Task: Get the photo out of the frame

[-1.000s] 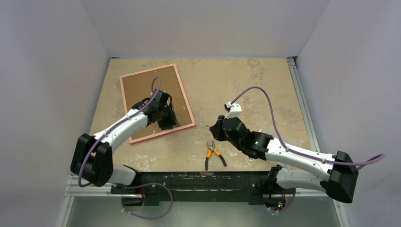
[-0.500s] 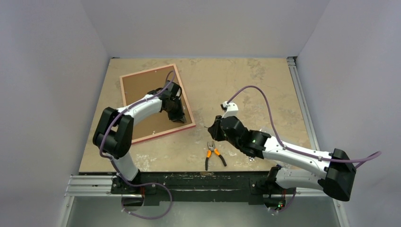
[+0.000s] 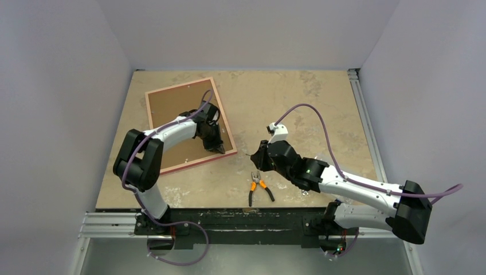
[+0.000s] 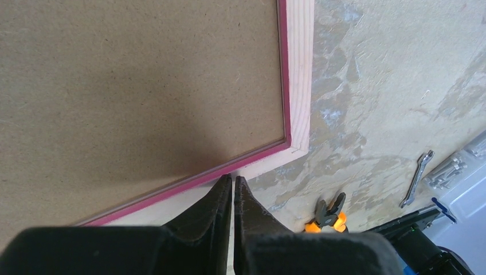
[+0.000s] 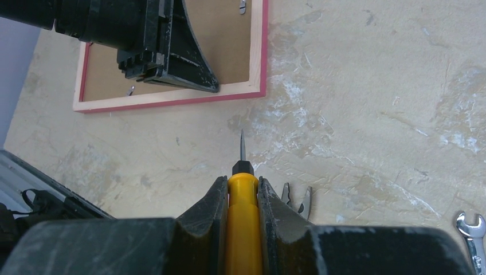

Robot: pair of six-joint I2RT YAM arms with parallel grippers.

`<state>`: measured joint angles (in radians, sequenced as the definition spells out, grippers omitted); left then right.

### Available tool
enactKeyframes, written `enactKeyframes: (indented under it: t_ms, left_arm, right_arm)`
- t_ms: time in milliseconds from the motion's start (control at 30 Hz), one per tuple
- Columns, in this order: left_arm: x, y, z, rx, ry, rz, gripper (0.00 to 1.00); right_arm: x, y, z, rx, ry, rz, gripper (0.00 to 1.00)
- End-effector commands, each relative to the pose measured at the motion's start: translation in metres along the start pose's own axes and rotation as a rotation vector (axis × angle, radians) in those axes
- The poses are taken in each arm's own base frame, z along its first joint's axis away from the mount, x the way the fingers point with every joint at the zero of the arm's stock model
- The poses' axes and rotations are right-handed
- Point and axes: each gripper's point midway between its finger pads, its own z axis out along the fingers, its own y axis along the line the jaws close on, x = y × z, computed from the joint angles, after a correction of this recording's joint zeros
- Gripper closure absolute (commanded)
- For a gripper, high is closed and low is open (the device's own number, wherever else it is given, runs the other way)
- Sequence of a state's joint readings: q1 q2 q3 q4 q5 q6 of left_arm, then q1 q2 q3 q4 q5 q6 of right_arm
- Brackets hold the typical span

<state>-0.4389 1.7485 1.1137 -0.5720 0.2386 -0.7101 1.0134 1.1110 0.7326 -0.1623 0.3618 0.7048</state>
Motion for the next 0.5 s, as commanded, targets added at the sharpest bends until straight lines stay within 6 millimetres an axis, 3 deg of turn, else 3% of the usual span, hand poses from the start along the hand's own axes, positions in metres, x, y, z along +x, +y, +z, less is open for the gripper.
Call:
enactKeyframes:
  t_ms: [0, 233, 333, 467]
  left_arm:
    - [-0.003, 0.000, -0.005, 0.002, -0.019, 0.037, 0.94]
    - [-0.029, -0.019, -0.024, 0.061, -0.089, 0.060, 0.72]
    - [-0.032, -0.018, -0.017, 0.086, -0.051, 0.021, 0.67]
    - [-0.022, -0.011, -0.003, 0.085, 0.011, -0.006, 0.67]
  right_arm:
    - [-0.021, 0.019, -0.002, -0.061, -0.047, 0.018, 1.00]
    - [-0.019, 0.017, -0.003, -0.061, -0.045, 0.016, 1.00]
    - [-0.019, 0.019, -0.003, -0.066, -0.043, 0.019, 1.00]
    - [-0.018, 0.017, -0.004, -0.065, -0.040, 0.025, 1.00]
